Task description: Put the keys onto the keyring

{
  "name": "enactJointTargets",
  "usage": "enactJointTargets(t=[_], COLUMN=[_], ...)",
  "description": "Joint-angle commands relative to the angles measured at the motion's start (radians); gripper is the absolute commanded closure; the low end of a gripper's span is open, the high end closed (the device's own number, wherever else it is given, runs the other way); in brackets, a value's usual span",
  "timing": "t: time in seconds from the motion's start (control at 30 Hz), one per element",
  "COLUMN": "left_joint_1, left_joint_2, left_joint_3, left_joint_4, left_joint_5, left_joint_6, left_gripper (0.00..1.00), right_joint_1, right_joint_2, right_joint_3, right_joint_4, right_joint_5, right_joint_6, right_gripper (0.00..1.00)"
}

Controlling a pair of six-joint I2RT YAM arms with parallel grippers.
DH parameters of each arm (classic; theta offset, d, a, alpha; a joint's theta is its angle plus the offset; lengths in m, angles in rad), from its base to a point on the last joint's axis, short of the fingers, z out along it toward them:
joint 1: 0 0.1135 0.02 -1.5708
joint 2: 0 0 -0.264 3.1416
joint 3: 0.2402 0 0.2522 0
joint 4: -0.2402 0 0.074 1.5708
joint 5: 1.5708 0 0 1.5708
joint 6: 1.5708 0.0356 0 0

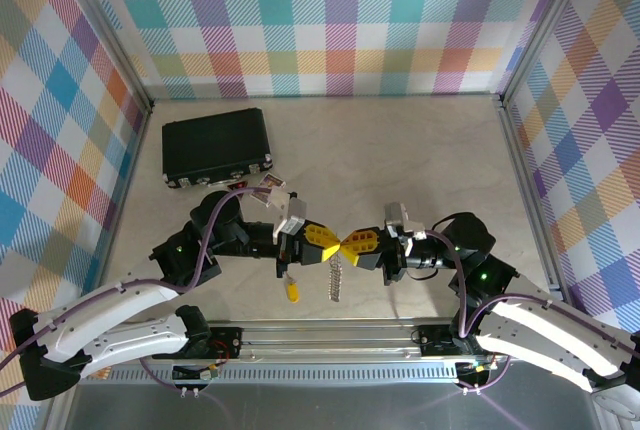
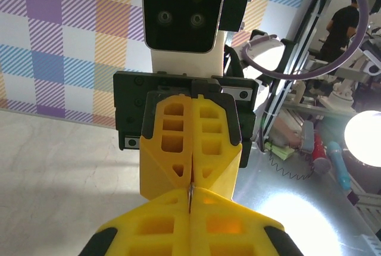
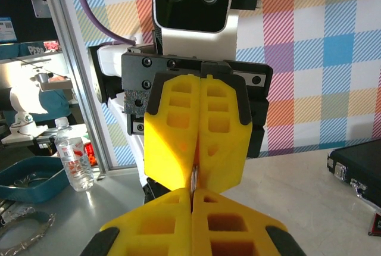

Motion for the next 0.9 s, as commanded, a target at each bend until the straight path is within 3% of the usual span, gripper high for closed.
enactJointTargets(t=[0.0, 0.1, 0.3, 0.63, 0.87], left_joint_1=[-0.002, -0.002, -0.003, -0.003, -0.003], left_joint_2=[0.009, 0.020, 0.069, 0.158, 0.168], left_joint_3=[0.055, 0.102, 0.202, 0.319, 0.345], left_joint_4=[-0.032, -0.140, -0.293, -0.491, -0.551], left_joint_5=[-0.030, -0.041, -0.025, 0.016, 0.016], left_joint_6=[0.044, 0.115, 0.199, 0.287, 0.318], left_gripper=[1.00, 1.00, 1.00, 1.00, 1.00], right_joint_1=[0.010, 0.009, 0.009, 0.009, 0.009], right_joint_2=[0.000, -0.014, -0.017, 0.028, 0.011], right_joint_3=[0.023, 0.056, 0.114, 0.147, 0.144], right_joint_4=[-0.013, -0.126, -0.312, -0.329, -0.358], right_joint_5=[-0.027, 0.015, 0.056, 0.040, 0.064], right_joint_6=[-0.022, -0.062, -0.130, -0.143, -0.146], right_gripper=[1.00, 1.00, 0.82, 0.81, 0.88])
